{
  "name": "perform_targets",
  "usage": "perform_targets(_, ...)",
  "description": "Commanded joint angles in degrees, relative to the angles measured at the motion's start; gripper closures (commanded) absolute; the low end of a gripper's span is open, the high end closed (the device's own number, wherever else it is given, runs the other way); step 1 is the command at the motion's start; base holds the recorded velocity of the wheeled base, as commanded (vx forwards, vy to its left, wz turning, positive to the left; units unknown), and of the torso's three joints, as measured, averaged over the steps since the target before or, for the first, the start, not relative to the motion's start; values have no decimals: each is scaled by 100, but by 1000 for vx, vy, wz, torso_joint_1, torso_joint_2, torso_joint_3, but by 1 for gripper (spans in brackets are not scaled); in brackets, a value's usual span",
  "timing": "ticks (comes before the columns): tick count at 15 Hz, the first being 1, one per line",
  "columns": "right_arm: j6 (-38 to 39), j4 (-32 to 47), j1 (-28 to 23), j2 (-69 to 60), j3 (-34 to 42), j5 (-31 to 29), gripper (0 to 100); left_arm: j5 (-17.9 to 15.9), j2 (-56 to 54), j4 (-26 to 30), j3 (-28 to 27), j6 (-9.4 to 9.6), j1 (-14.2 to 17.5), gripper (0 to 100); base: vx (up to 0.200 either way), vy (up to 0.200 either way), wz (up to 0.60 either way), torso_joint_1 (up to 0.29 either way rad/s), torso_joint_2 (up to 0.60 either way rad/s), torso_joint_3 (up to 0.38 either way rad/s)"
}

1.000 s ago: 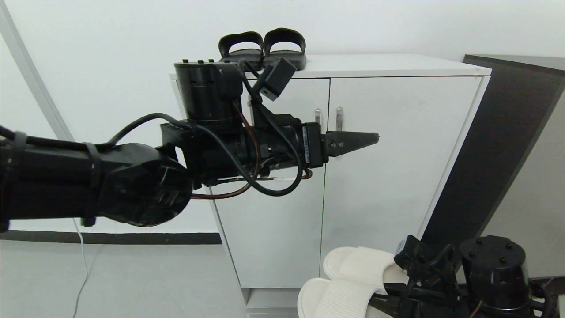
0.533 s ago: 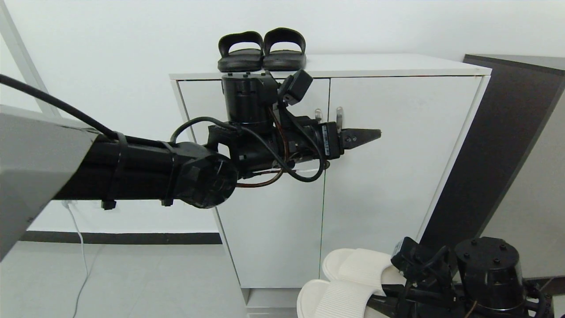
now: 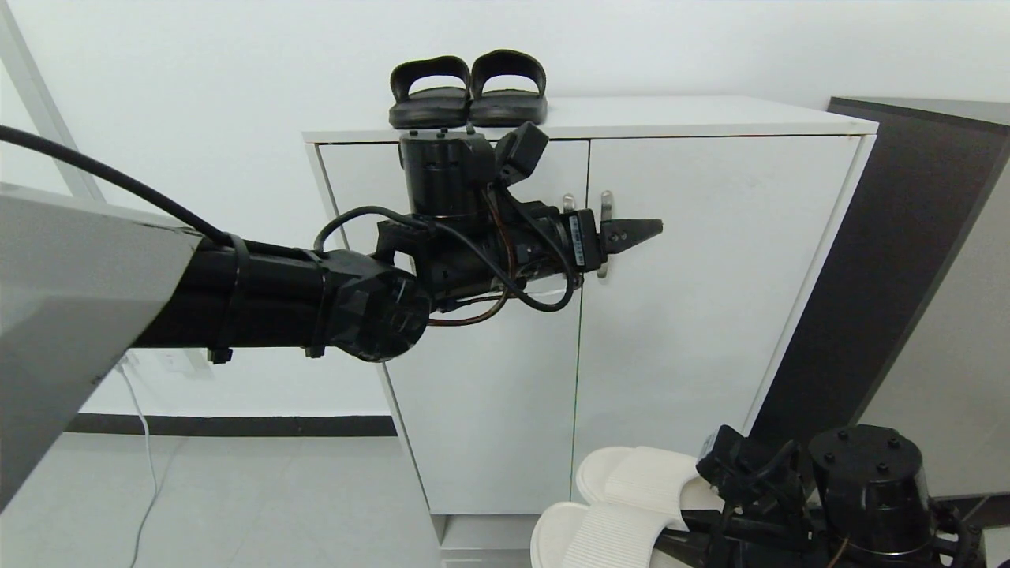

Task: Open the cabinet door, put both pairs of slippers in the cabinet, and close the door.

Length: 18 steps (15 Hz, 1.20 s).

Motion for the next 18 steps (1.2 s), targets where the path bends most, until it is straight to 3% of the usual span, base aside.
perform_targets(1,-2,-6,2,9,5,2,100,98,168,32,-262,-1,10,0,0,0,0,0,0,0)
perform_targets(5,-2,3,2,9,5,2,100,142,327,402,-631,-10,-8,0,0,0,0,0,0,0)
perform_targets(9,-2,-6,2,9,5,2,100,142,379,498,-666,-10,-26,0,0,0,0,0,0,0)
perform_targets(10,-2,-6,2,9,5,2,100,142,388,498,-666,-10,-26,100,0,0,0,0,0,0)
perform_targets(15,-2,3,2,18,40,11,100,142,274,481,-446,-18,-26,100,0,0,0,0,0,0)
perform_targets(18,-2,3,2,26,49,11,100,142,-43,296,187,-1,-149,100,0,0,0,0,0,0)
